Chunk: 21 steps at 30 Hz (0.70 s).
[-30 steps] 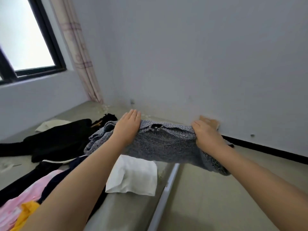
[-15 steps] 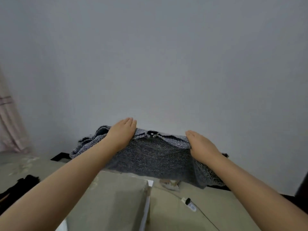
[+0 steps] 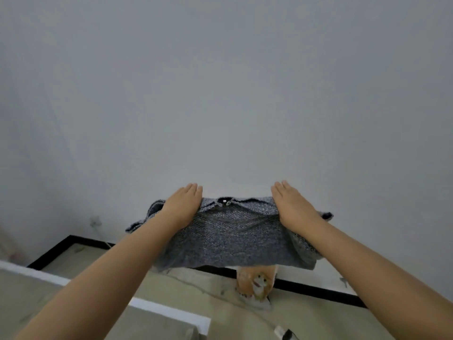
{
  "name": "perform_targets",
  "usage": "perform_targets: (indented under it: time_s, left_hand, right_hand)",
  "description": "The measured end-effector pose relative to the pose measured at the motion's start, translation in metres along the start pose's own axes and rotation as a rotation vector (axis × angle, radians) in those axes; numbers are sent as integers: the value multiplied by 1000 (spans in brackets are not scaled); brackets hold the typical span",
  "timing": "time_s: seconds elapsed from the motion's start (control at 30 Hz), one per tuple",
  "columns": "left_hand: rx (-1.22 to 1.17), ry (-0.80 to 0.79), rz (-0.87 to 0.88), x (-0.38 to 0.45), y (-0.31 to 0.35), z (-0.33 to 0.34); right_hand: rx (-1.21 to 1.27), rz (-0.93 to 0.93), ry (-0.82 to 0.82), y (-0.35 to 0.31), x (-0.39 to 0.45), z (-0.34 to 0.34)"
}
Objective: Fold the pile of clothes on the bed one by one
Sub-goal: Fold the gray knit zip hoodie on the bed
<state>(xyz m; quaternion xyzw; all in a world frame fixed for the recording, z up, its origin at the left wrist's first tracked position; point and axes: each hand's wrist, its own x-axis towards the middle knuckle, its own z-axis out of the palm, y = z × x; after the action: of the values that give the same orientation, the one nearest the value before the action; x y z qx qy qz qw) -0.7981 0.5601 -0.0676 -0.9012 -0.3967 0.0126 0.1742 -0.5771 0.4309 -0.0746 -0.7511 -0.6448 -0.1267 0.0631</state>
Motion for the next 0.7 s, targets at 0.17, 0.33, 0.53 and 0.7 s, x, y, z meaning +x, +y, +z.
perform_targets:
  time_s: [0.17,0.33,0.53,0.7]
  left_hand:
    - [4,-45,-115,80,-49,43]
    - [16,-109,-288,138,-132,92]
    - [9,-219,-455,191,-250,143]
    - [14,-295,-609,207,-337,171]
  right_hand:
    - [45,-166,10,11,129,52]
    - [77,-333,-23,-27,271,101]
    - [15,-518,-121,-109,425,147]
    - [43,-701,-130,-185,529,173]
